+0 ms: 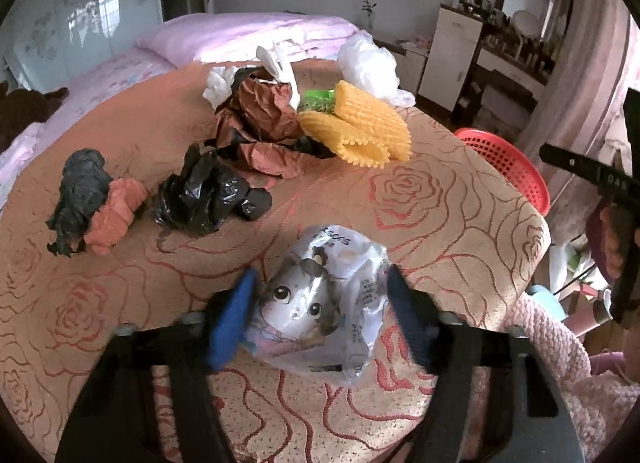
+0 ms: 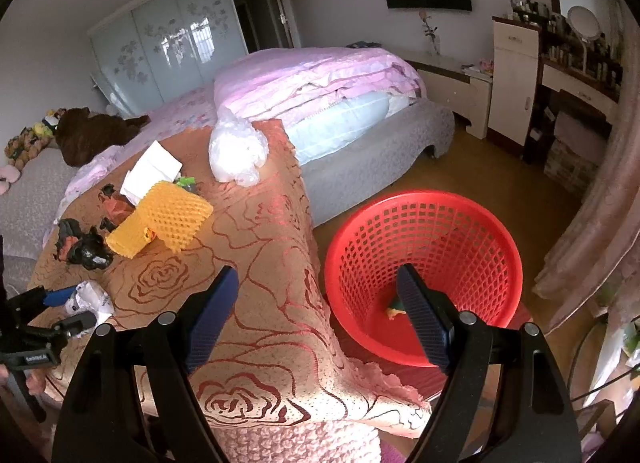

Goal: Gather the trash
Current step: 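Grasp the white cat-print snack bag with the left tool, then grasp the clear plastic bag on the bedspread with the right tool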

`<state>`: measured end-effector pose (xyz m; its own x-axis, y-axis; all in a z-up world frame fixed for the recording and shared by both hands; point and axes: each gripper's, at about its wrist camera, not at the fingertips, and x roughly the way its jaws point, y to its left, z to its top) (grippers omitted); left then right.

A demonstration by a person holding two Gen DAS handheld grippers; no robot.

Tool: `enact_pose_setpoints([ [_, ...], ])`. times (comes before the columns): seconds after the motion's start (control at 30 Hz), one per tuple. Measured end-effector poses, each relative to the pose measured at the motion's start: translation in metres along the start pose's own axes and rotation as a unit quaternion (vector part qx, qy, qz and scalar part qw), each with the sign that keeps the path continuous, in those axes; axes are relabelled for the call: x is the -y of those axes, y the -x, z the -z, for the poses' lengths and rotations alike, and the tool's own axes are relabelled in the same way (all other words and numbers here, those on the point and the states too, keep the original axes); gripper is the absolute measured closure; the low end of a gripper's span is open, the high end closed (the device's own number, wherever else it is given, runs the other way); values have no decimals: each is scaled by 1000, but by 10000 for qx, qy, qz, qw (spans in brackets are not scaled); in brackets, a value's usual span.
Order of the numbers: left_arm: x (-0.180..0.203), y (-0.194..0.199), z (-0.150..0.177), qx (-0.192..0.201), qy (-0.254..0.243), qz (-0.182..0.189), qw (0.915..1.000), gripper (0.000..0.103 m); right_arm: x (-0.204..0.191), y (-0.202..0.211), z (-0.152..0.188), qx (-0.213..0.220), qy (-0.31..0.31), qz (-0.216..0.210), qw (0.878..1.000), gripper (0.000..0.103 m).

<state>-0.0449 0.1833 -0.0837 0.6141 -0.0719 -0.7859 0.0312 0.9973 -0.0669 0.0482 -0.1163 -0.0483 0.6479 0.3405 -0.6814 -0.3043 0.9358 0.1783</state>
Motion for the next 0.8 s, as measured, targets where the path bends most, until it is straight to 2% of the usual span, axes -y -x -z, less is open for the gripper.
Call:
enact_pose_setpoints([
  [0.17, -4, -4, -2, 109, 212, -24, 9997, 58, -6, -5, 2, -68, 99, -31, 9999, 25],
  [0.37, -5, -12, -9, 201, 400, -133, 9989, 59, -17, -12, -7, -9, 258, -22, 9997, 25],
  [0.57, -1, -14, -9, 369, 404, -295, 9981, 59, -31, -36, -38, 33, 339, -28, 9994, 25],
  [0.8, -2, -14, -8, 432, 429, -262, 9978, 59, -64, -73, -89, 150, 658, -138, 9976, 25],
])
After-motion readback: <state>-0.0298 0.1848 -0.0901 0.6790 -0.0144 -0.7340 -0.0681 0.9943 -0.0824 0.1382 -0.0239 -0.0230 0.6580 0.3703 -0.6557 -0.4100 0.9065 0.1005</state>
